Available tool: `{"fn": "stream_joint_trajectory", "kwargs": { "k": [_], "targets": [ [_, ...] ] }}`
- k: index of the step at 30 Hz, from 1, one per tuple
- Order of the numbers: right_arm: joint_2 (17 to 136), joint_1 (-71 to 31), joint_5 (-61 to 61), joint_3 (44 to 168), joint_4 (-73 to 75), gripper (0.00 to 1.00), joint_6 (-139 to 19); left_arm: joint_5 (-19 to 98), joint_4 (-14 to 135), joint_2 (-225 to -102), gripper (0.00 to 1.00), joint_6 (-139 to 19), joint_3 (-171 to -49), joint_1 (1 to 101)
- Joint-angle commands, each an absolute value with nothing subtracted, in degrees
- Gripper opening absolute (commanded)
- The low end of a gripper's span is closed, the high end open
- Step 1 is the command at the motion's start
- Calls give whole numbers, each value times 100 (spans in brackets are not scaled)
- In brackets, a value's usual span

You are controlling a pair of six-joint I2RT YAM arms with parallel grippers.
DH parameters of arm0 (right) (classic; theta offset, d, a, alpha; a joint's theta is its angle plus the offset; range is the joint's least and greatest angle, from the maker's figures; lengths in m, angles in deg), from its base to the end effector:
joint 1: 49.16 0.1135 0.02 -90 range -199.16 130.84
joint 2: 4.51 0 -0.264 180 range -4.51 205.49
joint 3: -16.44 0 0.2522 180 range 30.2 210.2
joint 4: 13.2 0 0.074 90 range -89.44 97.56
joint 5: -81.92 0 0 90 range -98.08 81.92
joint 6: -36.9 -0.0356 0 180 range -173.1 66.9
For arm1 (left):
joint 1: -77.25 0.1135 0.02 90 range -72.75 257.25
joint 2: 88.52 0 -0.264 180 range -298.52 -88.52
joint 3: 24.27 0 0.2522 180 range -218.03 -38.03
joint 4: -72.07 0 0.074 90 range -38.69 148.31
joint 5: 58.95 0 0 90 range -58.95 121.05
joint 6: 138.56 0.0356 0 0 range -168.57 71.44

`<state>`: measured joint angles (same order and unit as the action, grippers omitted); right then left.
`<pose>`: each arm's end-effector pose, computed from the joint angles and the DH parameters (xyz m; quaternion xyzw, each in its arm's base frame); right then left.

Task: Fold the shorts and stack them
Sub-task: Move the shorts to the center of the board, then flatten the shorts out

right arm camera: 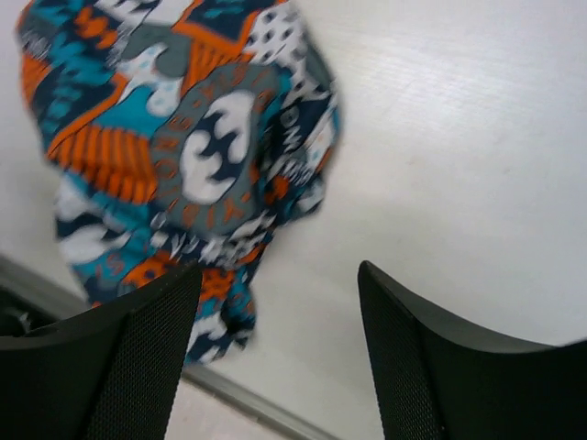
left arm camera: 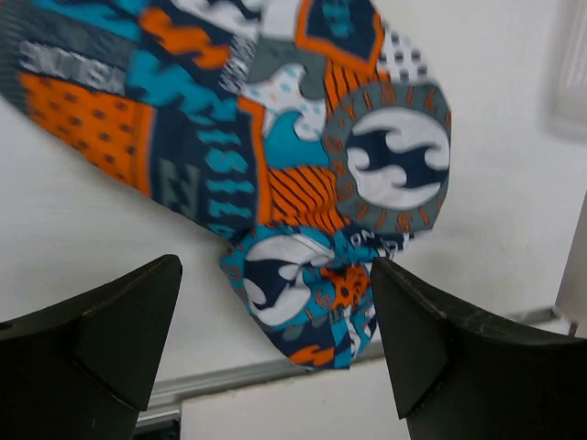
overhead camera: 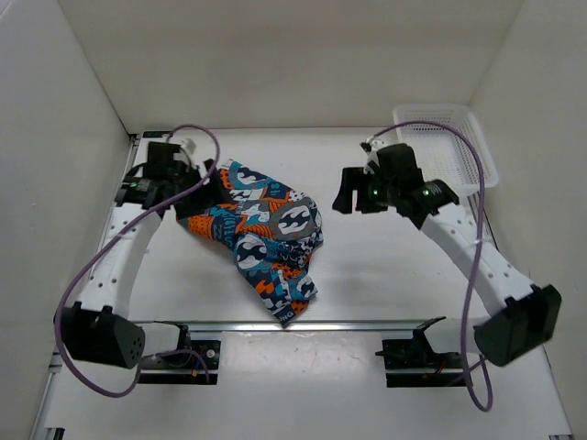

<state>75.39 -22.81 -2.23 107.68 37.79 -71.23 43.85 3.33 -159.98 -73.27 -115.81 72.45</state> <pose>0.2719 0.1387 0.3532 -0.0864 0.9000 0.2035 0.3757 0.2432 -0.0283 0.3688 -0.1220 0.9226 -0.1902 0.3127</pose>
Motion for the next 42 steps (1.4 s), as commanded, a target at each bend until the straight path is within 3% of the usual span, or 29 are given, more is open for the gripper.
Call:
{"fn": "stream_joint_trajectory", "kwargs": {
  "k": [1, 4, 8, 14, 18, 21, 24, 26, 28, 29, 31, 33, 34, 35, 42],
  "targets": [
    [6951, -1998, 288, 9791, 3467, 76, -7594, 4468, 619, -16260, 94, -7642, -11379, 6461],
    [6730, -1700, 764, 8744, 3002, 90, -8183, 4240, 671, -16936, 96, -7748, -11729, 5705],
    [6590, -1426, 696, 8154, 3078, 100, -8614, 3985, 365, -18008, 99, -7748, -12581, 4818],
    [6158, -1505, 844, 7618, 3001, 100, -8869, 2949, -725, -20073, 99, -7564, -14682, 4016],
    [6420, -1279, 1494, 7318, 2439, 100, -8923, 3613, -473, -20786, 97, -7564, -15096, 4094],
    [6815, -945, 1609, 7379, 2315, 100, -8844, 4282, -340, -21156, 84, -7564, -15245, 4244],
    [7396, -680, 1803, 7607, 2140, 100, -8607, 4582, -339, -21288, 36, -7424, -15404, 4306],
    [7947, -496, 1803, 7957, 2139, 100, -8371, 4582, -461, -21288, 10, -7423, -15466, 4358],
    [8327, -153, 1716, 8257, 2192, 99, -8246, 4582, -462, -21105, 10, -7423, -15466, 4498],
    [8695, -48, 1541, 8398, 2192, 96, -8185, 4582, -462, -20921, 10, -7371, -15353, 4499],
    [9013, 173, 1172, 8872, 2323, 74, -8132, 4582, -462, -20710, 10, -7370, -15247, 4561],
    [9217, 225, 812, 9154, 2516, 39, -8079, 4434, -462, -20359, 10, -7317, -15141, 4692],
    [9217, 226, 409, 9303, 2587, 7, -8131, 4354, -549, -20226, 10, -7317, -15141, 4692],
    [9052, 226, 249, 9357, 2683, 0, -8132, 4266, -637, -20077, 10, -7317, -15071, 4806],
    [7496, 226, -517, 10084, 3430, 0, -7334, 3853, -1146, -18243, 10, -7396, -15157, 5483]
  ]
}}
